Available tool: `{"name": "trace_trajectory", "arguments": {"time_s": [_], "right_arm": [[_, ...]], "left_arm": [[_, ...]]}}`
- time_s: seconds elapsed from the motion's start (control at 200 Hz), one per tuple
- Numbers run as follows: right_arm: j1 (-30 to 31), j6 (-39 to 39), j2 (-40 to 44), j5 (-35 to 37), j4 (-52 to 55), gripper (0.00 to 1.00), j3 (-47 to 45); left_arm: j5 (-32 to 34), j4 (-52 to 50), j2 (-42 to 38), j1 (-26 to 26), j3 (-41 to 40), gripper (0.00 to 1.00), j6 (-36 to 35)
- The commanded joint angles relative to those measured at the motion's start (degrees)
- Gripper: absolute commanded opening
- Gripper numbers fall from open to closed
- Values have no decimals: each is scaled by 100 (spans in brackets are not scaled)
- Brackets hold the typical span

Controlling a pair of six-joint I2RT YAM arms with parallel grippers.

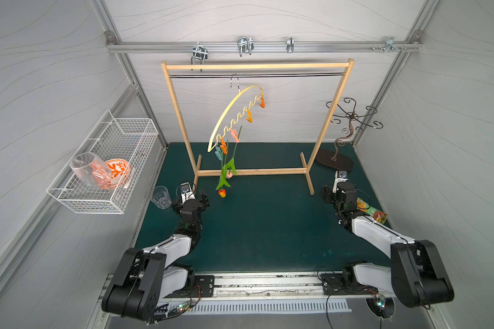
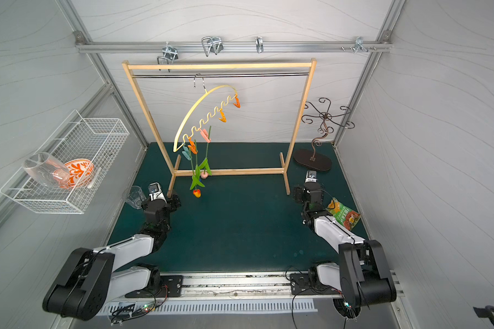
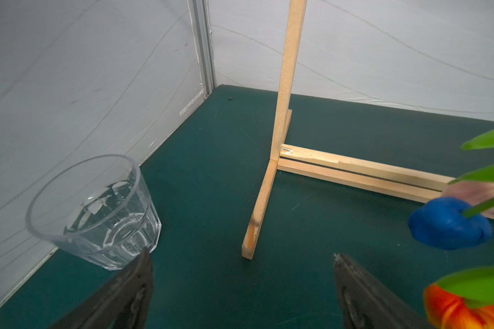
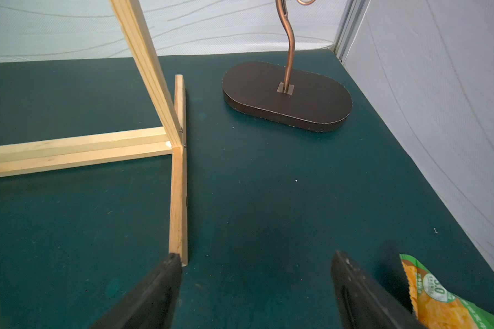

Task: Dry the flowers on a clothes hanger
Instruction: Reset both arms

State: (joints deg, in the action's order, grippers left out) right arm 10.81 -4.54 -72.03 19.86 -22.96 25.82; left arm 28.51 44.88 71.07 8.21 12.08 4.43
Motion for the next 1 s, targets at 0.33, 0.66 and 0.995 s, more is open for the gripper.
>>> {"name": "trace_trajectory", "arguments": {"time_s": [0.33, 0.66, 0.995], "right_arm": [[9, 646, -1542, -310, -3546, 99, -873], [-558, 446, -1778, -1670, -2106, 99, 6], [-527, 480, -1779, -1643, -2151, 99, -16]], "left_arm": [[-872, 1738, 1225, -310, 195, 99, -496], [-1001, 746, 1821, -492, 1040, 100, -331], [-1084, 666, 1797, -548, 1044, 100, -310]]}}
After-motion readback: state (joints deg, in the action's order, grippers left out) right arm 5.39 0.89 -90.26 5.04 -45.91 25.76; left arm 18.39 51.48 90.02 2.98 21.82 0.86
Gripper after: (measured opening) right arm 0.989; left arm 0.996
